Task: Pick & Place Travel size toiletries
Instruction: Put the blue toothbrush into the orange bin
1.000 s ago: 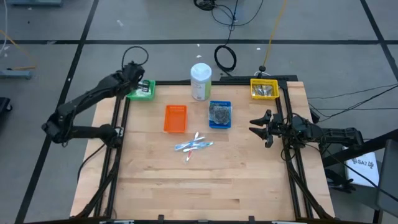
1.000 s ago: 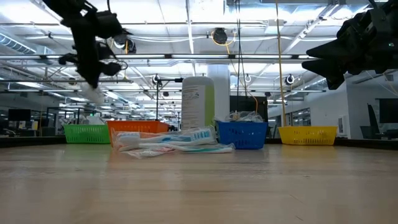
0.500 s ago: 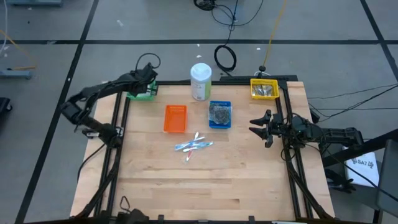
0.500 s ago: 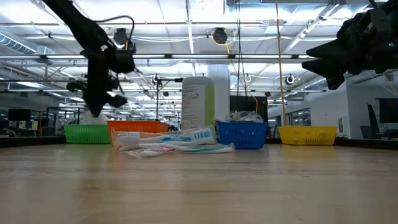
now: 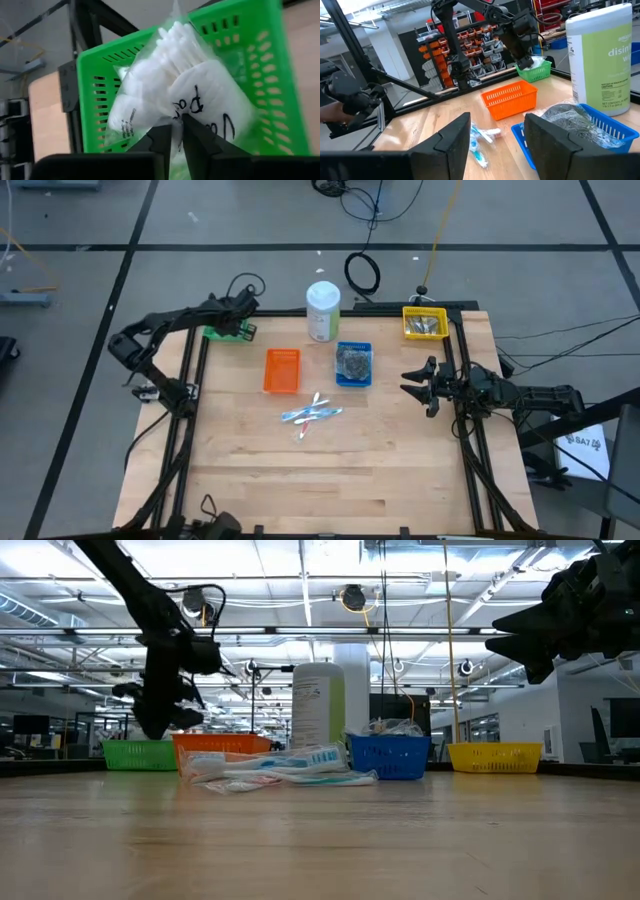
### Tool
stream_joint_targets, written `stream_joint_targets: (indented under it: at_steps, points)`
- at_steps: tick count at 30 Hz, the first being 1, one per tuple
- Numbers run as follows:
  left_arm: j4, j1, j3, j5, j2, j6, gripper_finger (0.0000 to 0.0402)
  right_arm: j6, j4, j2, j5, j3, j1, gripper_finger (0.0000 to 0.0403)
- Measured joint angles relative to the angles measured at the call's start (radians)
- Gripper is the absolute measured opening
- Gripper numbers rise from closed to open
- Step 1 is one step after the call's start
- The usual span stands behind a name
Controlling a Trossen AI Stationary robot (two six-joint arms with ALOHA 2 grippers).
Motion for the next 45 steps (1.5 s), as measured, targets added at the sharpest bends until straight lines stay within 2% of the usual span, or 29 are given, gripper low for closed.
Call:
stream_joint_targets:
  at_steps: [4, 12, 15, 17, 24, 28, 30, 33, 38, 42, 45]
  points:
    - [-0.024, -0.002, -0.002, 0.011, -0.063, 0.033, 0.0078, 0.000, 0.000, 0.000, 0.000, 0.000, 0.000, 0.0175]
    - [-0.054, -0.023, -0.002, 0.010, -0.255, 0.037, 0.0176, 0.000, 0.000, 0.000, 0.000, 0.000, 0.000, 0.0175]
    - [-0.047, -0.034, -0.002, 0.060, -0.336, 0.036, 0.0206, 0.000, 0.000, 0.000, 0.000, 0.000, 0.000, 0.0174]
    - [-0.036, -0.043, -0.002, 0.149, -0.391, 0.036, 0.0221, 0.000, 0.000, 0.000, 0.000, 0.000, 0.000, 0.0175]
    - [0.045, -0.132, -0.002, 0.617, -0.545, 0.039, 0.0251, 0.000, 0.000, 0.000, 0.000, 0.000, 0.000, 0.0176]
    - [0.084, -0.274, -0.001, 0.824, -0.569, 0.112, 0.0253, 0.000, 0.000, 0.000, 0.000, 0.000, 0.000, 0.0174]
    - [0.108, -0.381, -0.001, 0.871, -0.565, 0.134, 0.0253, 0.000, 0.000, 0.000, 0.000, 0.000, 0.000, 0.0175]
    - [0.211, -0.570, 0.000, 0.824, -0.517, 0.138, 0.0253, 0.000, 0.000, 0.000, 0.000, 0.000, 0.000, 0.0177]
    - [0.420, -0.849, 0.001, 0.619, -0.388, 0.199, 0.0253, 0.000, 0.000, 0.000, 0.000, 0.000, 0.000, 0.0175]
    - [0.529, -0.985, -0.001, 0.528, -0.241, 0.243, 0.0253, 0.000, 0.000, 0.000, 0.000, 0.000, 0.000, 0.0175]
    - [0.571, -1.030, -0.001, 0.475, -0.138, 0.252, 0.0253, 0.000, 0.000, 0.000, 0.000, 0.000, 0.000, 0.0177]
